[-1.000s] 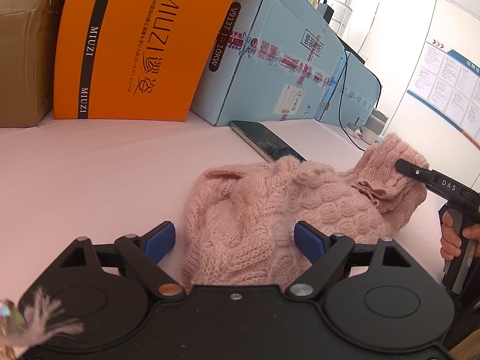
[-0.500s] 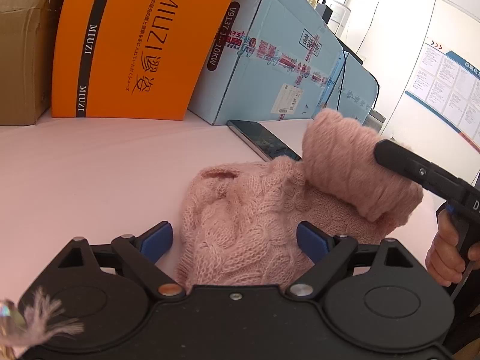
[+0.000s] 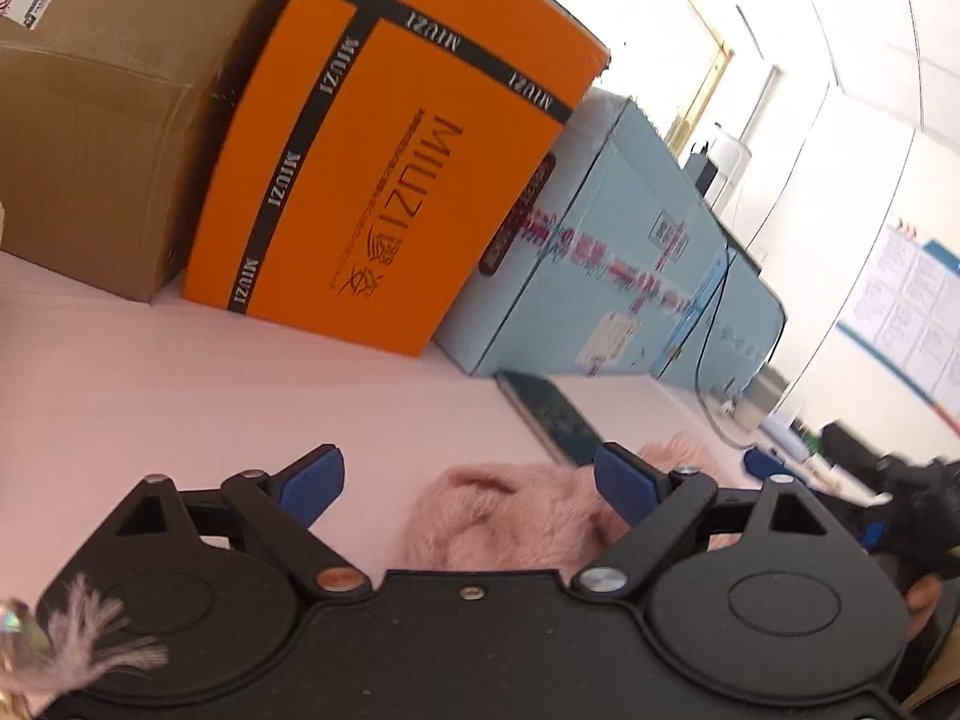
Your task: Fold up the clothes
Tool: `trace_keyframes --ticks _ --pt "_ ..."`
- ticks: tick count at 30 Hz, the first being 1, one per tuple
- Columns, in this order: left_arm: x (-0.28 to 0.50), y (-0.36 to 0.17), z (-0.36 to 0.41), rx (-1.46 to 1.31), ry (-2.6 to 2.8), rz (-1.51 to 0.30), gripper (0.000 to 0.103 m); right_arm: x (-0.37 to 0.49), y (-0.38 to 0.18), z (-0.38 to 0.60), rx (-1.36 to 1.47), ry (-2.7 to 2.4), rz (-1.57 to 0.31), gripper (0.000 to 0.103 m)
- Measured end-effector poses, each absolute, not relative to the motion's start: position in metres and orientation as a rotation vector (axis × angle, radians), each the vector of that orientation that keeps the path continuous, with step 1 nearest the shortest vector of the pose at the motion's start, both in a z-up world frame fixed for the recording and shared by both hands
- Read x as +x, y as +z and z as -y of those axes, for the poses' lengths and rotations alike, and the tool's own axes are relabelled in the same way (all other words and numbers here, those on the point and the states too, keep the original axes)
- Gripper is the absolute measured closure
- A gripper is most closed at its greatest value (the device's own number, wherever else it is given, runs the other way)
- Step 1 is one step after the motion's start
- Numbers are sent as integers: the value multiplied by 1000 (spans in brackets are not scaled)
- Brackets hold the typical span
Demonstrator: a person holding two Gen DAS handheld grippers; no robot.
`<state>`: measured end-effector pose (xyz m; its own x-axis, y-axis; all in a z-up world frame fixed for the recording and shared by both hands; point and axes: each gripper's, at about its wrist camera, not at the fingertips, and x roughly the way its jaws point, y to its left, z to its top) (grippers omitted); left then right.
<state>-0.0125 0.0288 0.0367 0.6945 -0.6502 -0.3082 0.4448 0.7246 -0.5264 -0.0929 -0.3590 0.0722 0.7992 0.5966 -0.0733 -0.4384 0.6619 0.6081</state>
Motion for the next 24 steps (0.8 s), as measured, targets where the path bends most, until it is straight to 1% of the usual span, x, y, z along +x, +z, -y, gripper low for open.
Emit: trace_keyframes --ticks 3,7,9,12,15,17,18,20,21,23,24 --pt "-18 45 -12 -518 -827 -557 12 -83 58 377 693 552 -334 38" --pt "-13 37 31 -503 -978 -689 12 -73 51 378 707 569 -368 38" --pt "-7 30 48 -486 -995 -740 14 -72 49 377 703 573 -380 38" --pt "0 22 59 -524 -1026 -782 14 -72 48 377 700 576 -386 38" --pt "3 23 64 -561 -1037 -779 14 -72 48 377 692 572 -388 37" --pt "4 26 66 -566 -1034 -770 24 -71 48 377 687 570 -390 36" --pt "3 28 68 -550 -1026 -766 27 -71 48 377 688 568 -390 35" --pt "2 32 74 -507 -1007 -756 40 -71 49 378 690 567 -388 35" --pt "2 32 78 -475 -989 -755 44 -71 49 379 694 570 -386 35" --pt "3 29 84 -419 -954 -760 57 -71 48 380 706 582 -386 35" --pt "5 25 86 -408 -944 -766 61 -71 48 381 710 586 -386 35"
